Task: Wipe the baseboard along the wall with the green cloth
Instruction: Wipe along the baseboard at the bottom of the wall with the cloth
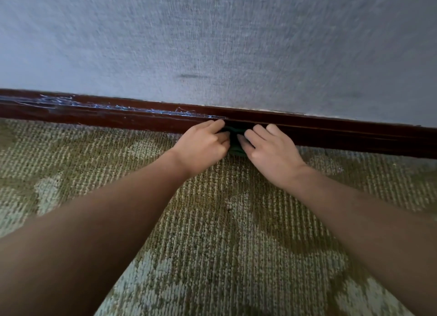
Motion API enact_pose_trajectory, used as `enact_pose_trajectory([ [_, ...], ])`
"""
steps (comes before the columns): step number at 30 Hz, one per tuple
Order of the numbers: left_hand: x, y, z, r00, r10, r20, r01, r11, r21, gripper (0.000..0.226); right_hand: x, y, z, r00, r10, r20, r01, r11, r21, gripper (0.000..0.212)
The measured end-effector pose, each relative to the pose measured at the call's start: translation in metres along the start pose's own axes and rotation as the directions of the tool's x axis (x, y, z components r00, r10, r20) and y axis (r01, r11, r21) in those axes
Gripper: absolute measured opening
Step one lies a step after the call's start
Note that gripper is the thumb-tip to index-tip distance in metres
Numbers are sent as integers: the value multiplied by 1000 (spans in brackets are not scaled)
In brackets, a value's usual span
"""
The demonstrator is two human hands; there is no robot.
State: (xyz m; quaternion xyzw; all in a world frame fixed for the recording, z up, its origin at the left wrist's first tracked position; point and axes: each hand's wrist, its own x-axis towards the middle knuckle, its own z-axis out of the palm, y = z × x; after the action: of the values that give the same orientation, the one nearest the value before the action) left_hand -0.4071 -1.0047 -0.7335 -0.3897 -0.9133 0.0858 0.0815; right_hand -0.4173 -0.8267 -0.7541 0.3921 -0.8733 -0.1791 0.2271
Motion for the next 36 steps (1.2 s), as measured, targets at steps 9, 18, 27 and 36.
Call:
enact_pose_trajectory([
  [9, 13, 14, 12, 977, -124, 175, 123, 992, 14, 29, 4, -15, 12, 985, -18, 169, 10, 999, 47, 14],
  [18, 6, 11, 2, 961, -108, 256, 92, 993, 72, 25, -1, 0, -11, 996, 18, 93, -20, 1000, 22, 29],
  [27, 2, -1, -43, 996, -77, 37, 69, 983, 173, 10, 17, 10, -45, 996, 61, 72, -58, 998, -34, 32],
  [36, -2, -6, -43, 981, -191, 41, 184, 974, 130, 10, 34, 4, -46, 954, 57, 294, -95, 989, 114, 40],
])
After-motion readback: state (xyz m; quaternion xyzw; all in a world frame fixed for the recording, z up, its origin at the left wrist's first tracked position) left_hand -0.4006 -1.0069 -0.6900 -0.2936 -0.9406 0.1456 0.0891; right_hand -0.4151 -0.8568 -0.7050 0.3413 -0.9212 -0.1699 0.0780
